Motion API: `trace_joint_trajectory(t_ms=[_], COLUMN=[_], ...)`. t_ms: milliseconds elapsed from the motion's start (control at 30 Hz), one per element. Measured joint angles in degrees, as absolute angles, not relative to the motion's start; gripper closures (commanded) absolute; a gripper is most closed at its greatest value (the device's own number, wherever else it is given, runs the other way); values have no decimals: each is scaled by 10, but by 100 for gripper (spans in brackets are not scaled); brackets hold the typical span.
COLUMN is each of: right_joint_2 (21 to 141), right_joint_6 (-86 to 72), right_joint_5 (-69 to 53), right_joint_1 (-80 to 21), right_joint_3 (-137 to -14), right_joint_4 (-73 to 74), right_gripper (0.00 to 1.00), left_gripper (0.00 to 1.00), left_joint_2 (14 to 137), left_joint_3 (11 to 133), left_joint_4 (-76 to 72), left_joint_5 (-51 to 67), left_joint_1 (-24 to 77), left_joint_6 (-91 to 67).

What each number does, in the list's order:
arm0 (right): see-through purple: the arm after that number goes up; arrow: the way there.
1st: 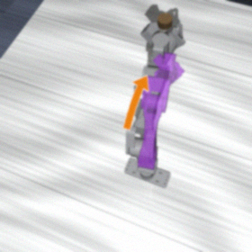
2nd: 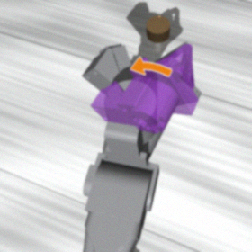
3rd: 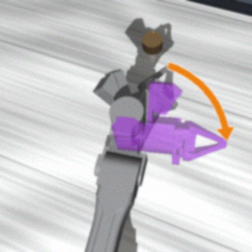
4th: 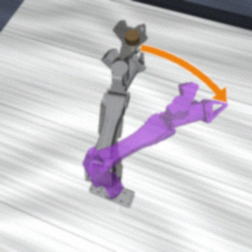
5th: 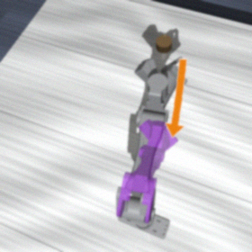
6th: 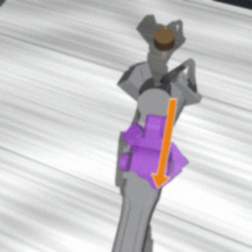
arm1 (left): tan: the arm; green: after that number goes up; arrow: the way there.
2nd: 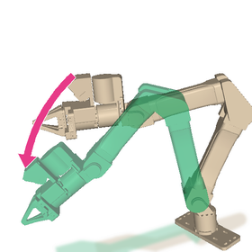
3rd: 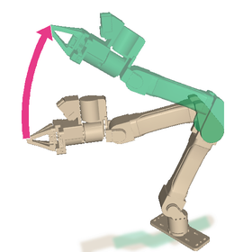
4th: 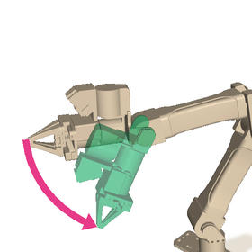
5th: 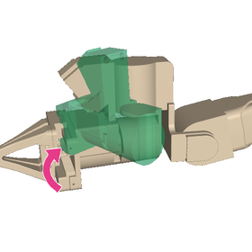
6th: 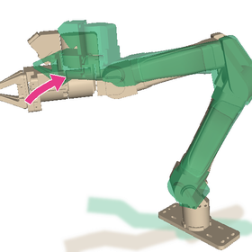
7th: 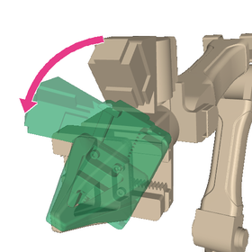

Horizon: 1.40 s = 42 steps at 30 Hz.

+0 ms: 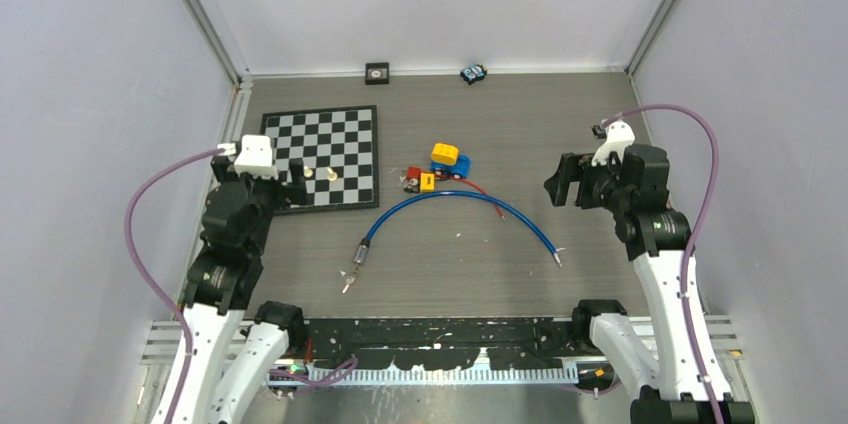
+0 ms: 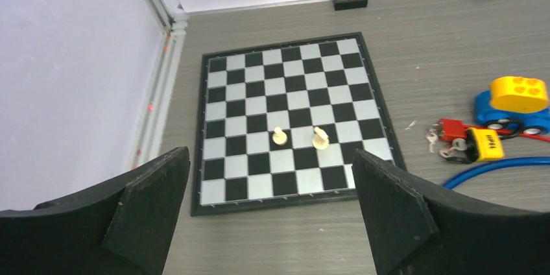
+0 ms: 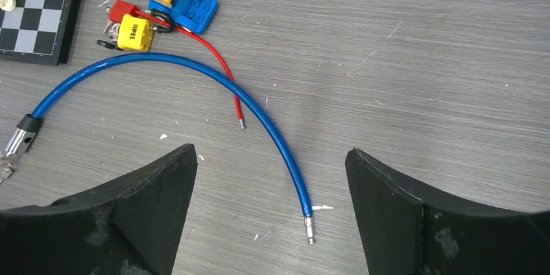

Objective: Unlock with the key
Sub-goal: Reset both arms

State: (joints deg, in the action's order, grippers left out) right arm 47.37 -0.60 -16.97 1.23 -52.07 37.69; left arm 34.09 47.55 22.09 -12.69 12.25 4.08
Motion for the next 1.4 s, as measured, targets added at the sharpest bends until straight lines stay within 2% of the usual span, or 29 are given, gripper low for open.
trace_joint_trajectory(t_ms=[167, 467, 767, 1400], right_joint_2=[414, 412, 416, 416], right_joint_6=[0, 5, 7, 14], right_joint_5=[-163, -164, -169, -166], right_joint_1=[12, 12, 12, 12], right_joint_3=[-506, -506, -506, -506], right_joint_4=[368, 362, 363, 363], right_gripper=[10, 10, 10, 10], left_gripper=[2, 2, 2, 2], left_joint_2=[273, 238, 237, 240], left_joint_3=[425, 416, 416, 409], left_joint_4=[240, 276, 298, 303], left_joint_5=[-122, -93, -34, -20], left_joint_1=[112, 89, 89, 89], left_joint_6=[-13, -24, -11, 18])
